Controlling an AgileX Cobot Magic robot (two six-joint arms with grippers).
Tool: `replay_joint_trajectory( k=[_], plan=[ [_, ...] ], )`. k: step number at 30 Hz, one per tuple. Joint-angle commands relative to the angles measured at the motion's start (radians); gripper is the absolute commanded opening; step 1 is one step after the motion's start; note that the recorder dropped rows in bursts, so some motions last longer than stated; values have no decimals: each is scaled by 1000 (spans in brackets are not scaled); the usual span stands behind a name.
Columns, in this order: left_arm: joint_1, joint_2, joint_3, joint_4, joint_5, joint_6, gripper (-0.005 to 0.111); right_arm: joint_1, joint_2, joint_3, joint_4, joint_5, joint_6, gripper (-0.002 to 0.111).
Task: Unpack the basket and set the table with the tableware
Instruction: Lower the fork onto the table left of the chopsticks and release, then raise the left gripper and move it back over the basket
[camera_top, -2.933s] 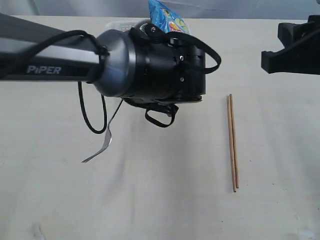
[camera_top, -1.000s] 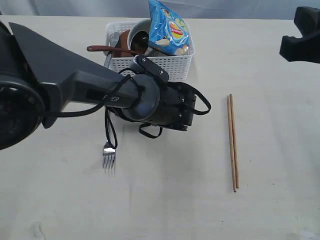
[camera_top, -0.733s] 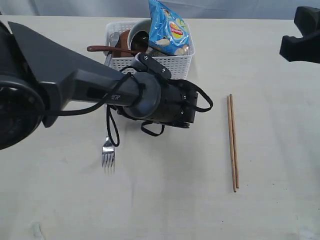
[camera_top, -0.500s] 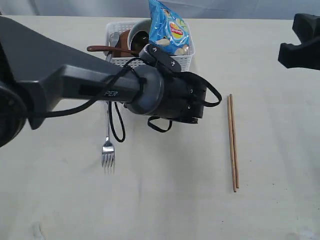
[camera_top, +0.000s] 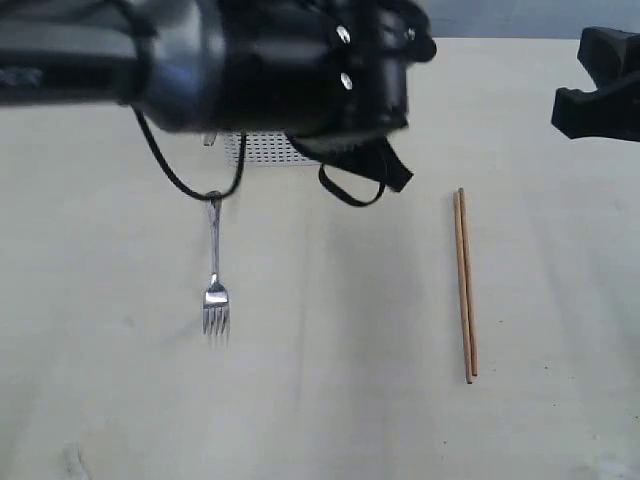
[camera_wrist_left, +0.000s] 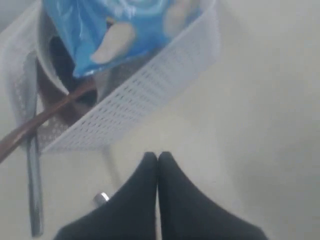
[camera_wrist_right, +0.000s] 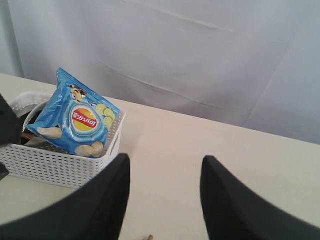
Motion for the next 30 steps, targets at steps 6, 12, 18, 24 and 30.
replay_joint_trajectory(
  k=[6,12,18,24,30],
  plan=[
    [189,-249,0,-567,-304,599,0,1,-3,3,-8,11,-6,44],
    [336,-300,27,-912,-206,1001,0,1,-3,3,-8,24,-6,44],
    [543,-360,216,-1447,-320,1468,0,1,48,3,-8,106,-6,44],
    [761,-418,372,-1988,-198,2011,0,1,162,-47,-8,111,-6,44],
    [882,-431,416,-2058,-115,2131,0,1,371,-185,-8,201,-10,44]
  ],
)
